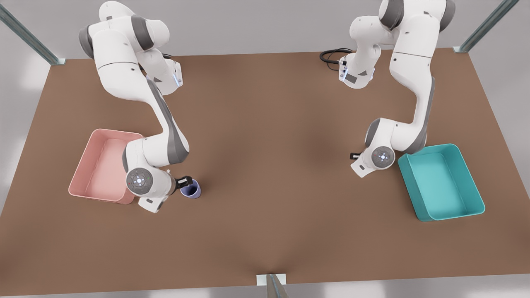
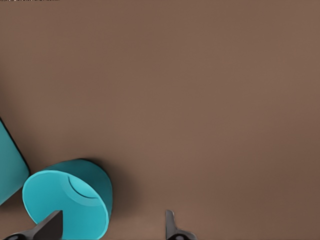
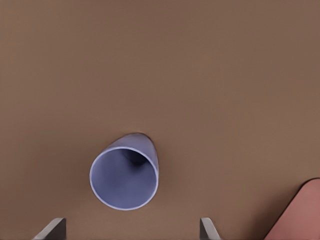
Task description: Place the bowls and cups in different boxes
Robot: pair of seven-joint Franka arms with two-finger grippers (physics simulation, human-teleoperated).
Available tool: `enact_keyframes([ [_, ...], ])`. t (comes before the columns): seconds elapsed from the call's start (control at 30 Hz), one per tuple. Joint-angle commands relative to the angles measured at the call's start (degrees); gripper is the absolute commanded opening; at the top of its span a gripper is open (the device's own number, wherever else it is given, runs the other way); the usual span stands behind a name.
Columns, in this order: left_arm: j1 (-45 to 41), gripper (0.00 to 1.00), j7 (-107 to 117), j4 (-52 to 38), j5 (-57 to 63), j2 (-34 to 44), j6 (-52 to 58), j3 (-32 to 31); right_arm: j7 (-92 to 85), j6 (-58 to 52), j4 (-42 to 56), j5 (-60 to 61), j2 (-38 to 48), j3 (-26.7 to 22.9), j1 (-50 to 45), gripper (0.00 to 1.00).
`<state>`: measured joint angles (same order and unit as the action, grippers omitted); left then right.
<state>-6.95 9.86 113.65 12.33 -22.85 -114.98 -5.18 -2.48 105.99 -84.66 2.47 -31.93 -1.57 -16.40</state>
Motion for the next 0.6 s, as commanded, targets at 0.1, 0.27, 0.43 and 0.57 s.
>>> enact_keyframes([
  [0.1,1.1,1.0,5.3,2.9,0.9,-1.1,-8.9,0.3,5.5,19.6,-13.0,0.2,5.9,-0.1,0.2,1.0],
  [0.27,1.5,1.0,5.3,3.8,0.9,-1.6,-8.9,0.7,5.6,26.1,-12.7,0.1,1.2,-0.2,0.6,1.0],
  [0.43,2.1,1.0,5.3,3.9,1.0,-2.7,-9.2,1.8,5.6,26.1,-15.8,0.1,1.1,-0.3,0.7,1.0],
  [0.57,2.1,1.0,5.3,3.9,1.0,-2.8,-9.2,2.3,5.3,26.1,-18.6,0.0,2.0,-0.3,1.0,1.0],
])
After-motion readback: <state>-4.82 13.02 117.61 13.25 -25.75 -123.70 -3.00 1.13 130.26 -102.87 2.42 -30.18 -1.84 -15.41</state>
